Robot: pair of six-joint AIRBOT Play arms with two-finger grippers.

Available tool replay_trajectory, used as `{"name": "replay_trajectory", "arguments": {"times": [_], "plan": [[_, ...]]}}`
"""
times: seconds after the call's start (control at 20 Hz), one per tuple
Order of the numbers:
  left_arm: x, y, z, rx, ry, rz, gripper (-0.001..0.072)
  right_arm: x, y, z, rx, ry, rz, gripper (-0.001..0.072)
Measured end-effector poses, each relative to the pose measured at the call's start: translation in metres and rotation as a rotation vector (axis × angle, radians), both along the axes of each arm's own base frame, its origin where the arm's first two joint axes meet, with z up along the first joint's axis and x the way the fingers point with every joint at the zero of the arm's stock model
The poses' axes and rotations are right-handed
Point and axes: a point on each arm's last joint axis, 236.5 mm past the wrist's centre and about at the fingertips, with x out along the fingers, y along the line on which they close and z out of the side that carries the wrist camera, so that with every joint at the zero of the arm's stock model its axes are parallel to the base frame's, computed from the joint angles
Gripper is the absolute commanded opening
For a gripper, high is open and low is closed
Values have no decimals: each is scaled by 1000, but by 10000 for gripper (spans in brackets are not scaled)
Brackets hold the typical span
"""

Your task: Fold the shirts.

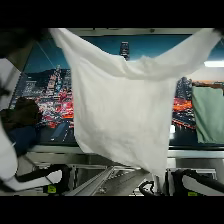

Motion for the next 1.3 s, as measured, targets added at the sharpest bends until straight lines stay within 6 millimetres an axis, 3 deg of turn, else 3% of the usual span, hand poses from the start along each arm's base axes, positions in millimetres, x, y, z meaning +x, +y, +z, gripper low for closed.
{"name": "replay_trajectory", "arguments": {"times": [0.1,0.2,0.3,0.4,0.5,0.55,0.65,0.75,0.95,1.1,1.3], "plan": [[39,-22,-68,8,97,-30,15,18,-5,-90,26,196,-29,12],[70,-39,-115,1,157,-57,15,26,-12,-153,38,323,-65,12],[91,-49,-132,-11,162,-72,16,33,-16,-191,45,382,-92,12],[99,-52,-156,-9,195,-83,42,37,-19,-212,48,410,-110,13],[99,-48,-171,-12,229,-81,690,38,-23,-225,41,425,-122,12],[95,-45,-180,-11,263,-90,694,39,-25,-228,39,427,-127,12],[77,-36,-194,-7,362,-128,694,38,-29,-233,34,438,-133,13],[53,-19,-191,-17,468,-160,693,34,-34,-237,29,460,-135,12],[-25,17,-184,-37,701,-196,691,25,-46,-243,23,501,-140,12],[-103,27,-197,-40,847,-184,692,20,-59,-246,19,516,-156,13],[-225,14,-235,-115,946,-108,692,18,-67,-246,20,523,-156,13]]}}
